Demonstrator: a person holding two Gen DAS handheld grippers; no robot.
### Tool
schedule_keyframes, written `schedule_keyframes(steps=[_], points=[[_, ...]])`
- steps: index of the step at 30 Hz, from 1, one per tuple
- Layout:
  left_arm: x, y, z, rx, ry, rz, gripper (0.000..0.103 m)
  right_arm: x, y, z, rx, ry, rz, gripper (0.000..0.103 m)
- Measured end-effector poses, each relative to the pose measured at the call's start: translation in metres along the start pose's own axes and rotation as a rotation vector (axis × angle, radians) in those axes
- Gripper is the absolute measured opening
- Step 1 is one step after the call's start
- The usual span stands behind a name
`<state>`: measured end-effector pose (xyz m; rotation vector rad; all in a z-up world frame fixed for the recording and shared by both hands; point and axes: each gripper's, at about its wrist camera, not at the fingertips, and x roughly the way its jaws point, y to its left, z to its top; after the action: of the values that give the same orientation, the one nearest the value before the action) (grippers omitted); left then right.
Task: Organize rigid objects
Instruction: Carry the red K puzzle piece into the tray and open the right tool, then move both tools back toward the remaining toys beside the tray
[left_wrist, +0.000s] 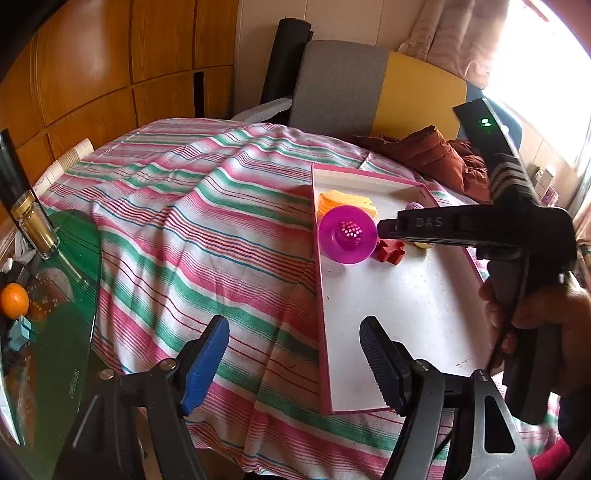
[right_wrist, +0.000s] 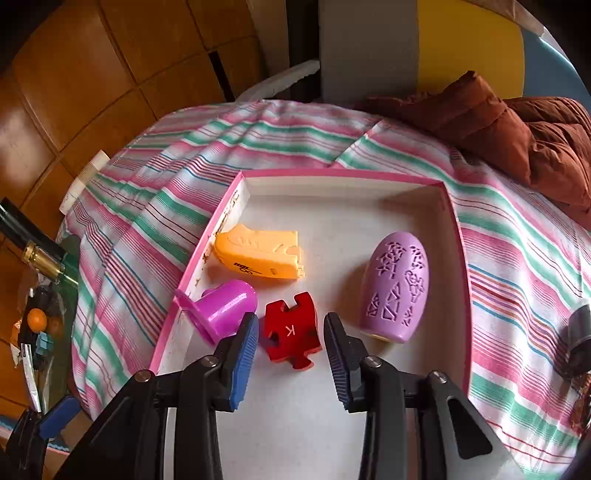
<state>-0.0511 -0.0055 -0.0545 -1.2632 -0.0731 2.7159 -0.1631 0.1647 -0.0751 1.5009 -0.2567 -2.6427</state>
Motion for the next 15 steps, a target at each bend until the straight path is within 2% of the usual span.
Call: schedule_keyframes(steps=[15], points=[[-0.015, -0.015, -0.001, 0.048, -0.018, 0.007, 0.074, -0.067, -0.001, -0.036, -0.035, -0.152, -0.053, 0.038]])
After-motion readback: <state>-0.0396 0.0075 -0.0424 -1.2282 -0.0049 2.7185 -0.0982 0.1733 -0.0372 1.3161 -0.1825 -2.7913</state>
